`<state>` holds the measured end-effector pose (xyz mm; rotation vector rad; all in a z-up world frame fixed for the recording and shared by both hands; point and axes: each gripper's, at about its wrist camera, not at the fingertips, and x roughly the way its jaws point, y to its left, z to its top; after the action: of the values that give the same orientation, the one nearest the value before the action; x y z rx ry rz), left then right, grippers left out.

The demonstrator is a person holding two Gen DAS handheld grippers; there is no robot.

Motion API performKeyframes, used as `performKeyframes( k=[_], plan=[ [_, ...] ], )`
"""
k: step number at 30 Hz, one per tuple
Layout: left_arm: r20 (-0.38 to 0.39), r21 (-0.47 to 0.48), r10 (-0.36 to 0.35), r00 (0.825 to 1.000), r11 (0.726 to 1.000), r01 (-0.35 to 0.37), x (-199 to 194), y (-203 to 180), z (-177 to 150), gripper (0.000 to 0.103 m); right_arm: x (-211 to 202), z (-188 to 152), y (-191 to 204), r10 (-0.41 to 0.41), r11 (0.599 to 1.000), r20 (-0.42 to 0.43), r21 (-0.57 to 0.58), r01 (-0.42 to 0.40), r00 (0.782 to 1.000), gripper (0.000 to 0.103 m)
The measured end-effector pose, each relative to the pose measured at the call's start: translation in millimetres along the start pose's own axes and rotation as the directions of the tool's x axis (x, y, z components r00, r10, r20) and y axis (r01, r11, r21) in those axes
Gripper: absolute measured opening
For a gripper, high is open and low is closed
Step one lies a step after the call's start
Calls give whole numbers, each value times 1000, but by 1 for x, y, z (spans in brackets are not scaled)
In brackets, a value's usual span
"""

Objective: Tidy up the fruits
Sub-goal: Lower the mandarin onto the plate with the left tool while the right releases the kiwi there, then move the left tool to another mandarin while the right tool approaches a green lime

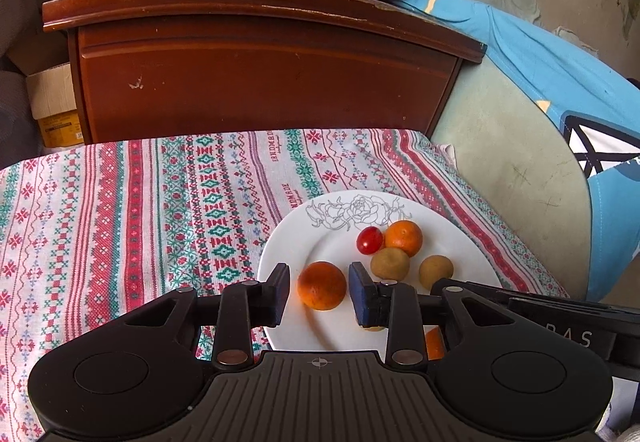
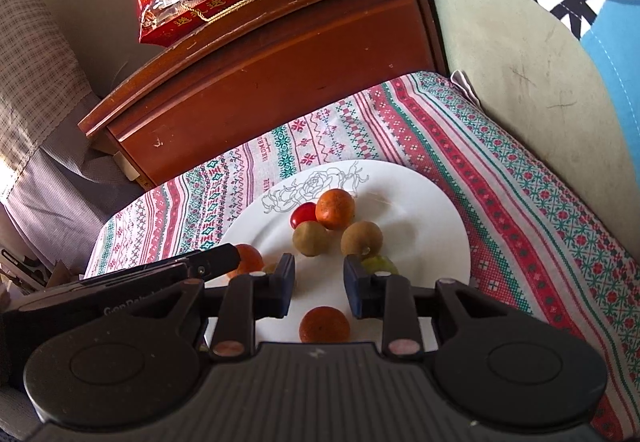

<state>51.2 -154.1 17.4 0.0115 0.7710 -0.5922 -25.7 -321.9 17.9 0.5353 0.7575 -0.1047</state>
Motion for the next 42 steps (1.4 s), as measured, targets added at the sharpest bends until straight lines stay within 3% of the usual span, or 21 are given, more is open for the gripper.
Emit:
performKeyframes(
  k=[5,9,14,28,42],
  plan=[
    [3,-10,31,1000,999,-31,-16,3,8,38,-6,-1,10,19,999,3,-30,-19,1000,30],
    [-9,-44,34,999,998,-34,-32,12,14,39,-11,-2,19,15,998,1,-59,-15,1000,38],
    [-10,-74,56,998,996,-57,-53,25,15,39,-15,-7,27,48,996,-20,-77,-49,999,38],
    [-7,-125,117,993,985,-117,-111,54,-13,39,-29,-40,66,119,968,-49,-217,-127,992,38],
    [-62,-151,151,987,976,-159,-114,65,-39,40,-16,-67,81,115,946,-83,-294,-135,990,38]
  ],
)
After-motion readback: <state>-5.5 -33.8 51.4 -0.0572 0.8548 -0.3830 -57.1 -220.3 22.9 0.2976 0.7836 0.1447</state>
